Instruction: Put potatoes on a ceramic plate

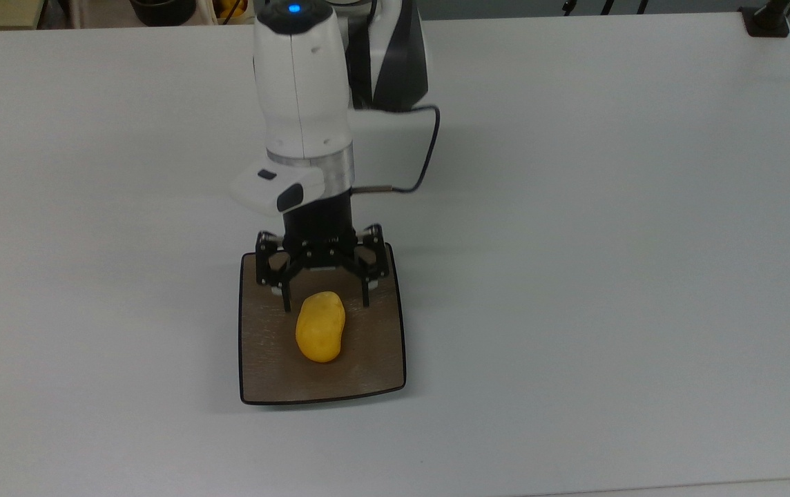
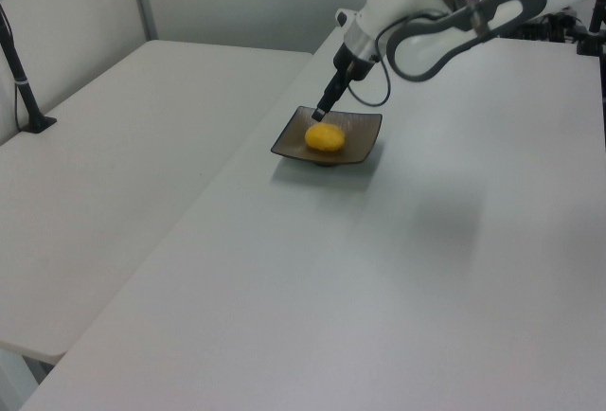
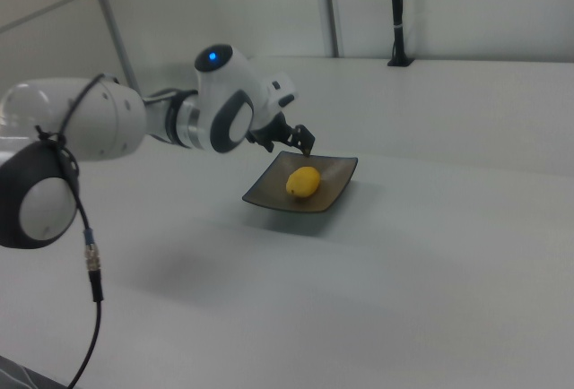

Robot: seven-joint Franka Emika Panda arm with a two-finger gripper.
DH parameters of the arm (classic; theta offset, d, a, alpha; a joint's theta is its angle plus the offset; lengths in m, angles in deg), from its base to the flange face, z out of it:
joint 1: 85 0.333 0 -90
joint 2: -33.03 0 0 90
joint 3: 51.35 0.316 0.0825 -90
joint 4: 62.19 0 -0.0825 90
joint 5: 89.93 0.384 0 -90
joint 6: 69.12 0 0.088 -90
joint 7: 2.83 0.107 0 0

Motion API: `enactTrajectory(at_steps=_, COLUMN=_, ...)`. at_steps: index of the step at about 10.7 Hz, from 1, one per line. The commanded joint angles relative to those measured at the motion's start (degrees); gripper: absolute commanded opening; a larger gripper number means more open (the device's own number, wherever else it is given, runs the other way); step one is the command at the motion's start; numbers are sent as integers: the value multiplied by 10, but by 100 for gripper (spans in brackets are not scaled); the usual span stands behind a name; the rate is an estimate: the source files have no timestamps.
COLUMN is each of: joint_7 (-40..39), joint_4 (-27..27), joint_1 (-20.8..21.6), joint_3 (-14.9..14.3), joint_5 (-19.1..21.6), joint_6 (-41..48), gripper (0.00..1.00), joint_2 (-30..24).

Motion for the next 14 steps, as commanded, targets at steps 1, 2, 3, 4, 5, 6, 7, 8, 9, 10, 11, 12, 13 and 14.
enactTrajectory(at_steps=1, joint_7=-3, joint_4=45, joint_1=2, joint_3=-3, joint_5=5, joint_6=192, gripper=100, joint_2=-134)
enactTrajectory(at_steps=2, joint_7=-3, joint_4=45, joint_1=1, joint_3=-3, joint_5=4, joint_6=260, gripper=100, joint_2=-166)
enactTrajectory(at_steps=3, joint_7=-3, joint_4=44, joint_1=-3, joint_3=-3, joint_5=4, joint_6=321, gripper=100, joint_2=-199)
enactTrajectory(at_steps=4, joint_7=-3, joint_4=44, joint_1=-5, joint_3=-6, joint_5=4, joint_6=372, gripper=100, joint_2=-230)
enactTrajectory(at_steps=5, joint_7=1, joint_4=43, joint_1=-6, joint_3=-10, joint_5=5, joint_6=422, gripper=100, joint_2=-253)
enactTrajectory(at_steps=6, joint_7=8, joint_4=37, joint_1=-8, joint_3=-10, joint_5=5, joint_6=474, gripper=100, joint_2=-277)
enactTrajectory(at_steps=7, joint_7=16, joint_4=36, joint_1=-8, joint_3=-10, joint_5=6, joint_6=514, gripper=100, joint_2=-296)
enactTrajectory(at_steps=8, joint_7=17, joint_4=36, joint_1=-6, joint_3=-10, joint_5=8, joint_6=536, gripper=100, joint_2=-310)
enactTrajectory(at_steps=9, joint_7=40, joint_4=38, joint_1=0, joint_3=-10, joint_5=10, joint_6=562, gripper=100, joint_2=-325)
enactTrajectory(at_steps=10, joint_7=55, joint_4=40, joint_1=2, joint_3=-9, joint_5=11, joint_6=567, gripper=100, joint_2=-330)
enactTrajectory(at_steps=11, joint_7=62, joint_4=41, joint_1=14, joint_3=-10, joint_5=11, joint_6=578, gripper=100, joint_2=-334)
enactTrajectory(at_steps=12, joint_7=64, joint_4=43, joint_1=16, joint_3=-10, joint_5=12, joint_6=576, gripper=100, joint_2=-335)
enactTrajectory(at_steps=13, joint_7=64, joint_4=54, joint_1=18, joint_3=-10, joint_5=12, joint_6=569, gripper=100, joint_2=-335)
enactTrajectory(at_steps=14, joint_7=64, joint_4=59, joint_1=29, joint_3=-10, joint_5=17, joint_6=564, gripper=100, joint_2=-336)
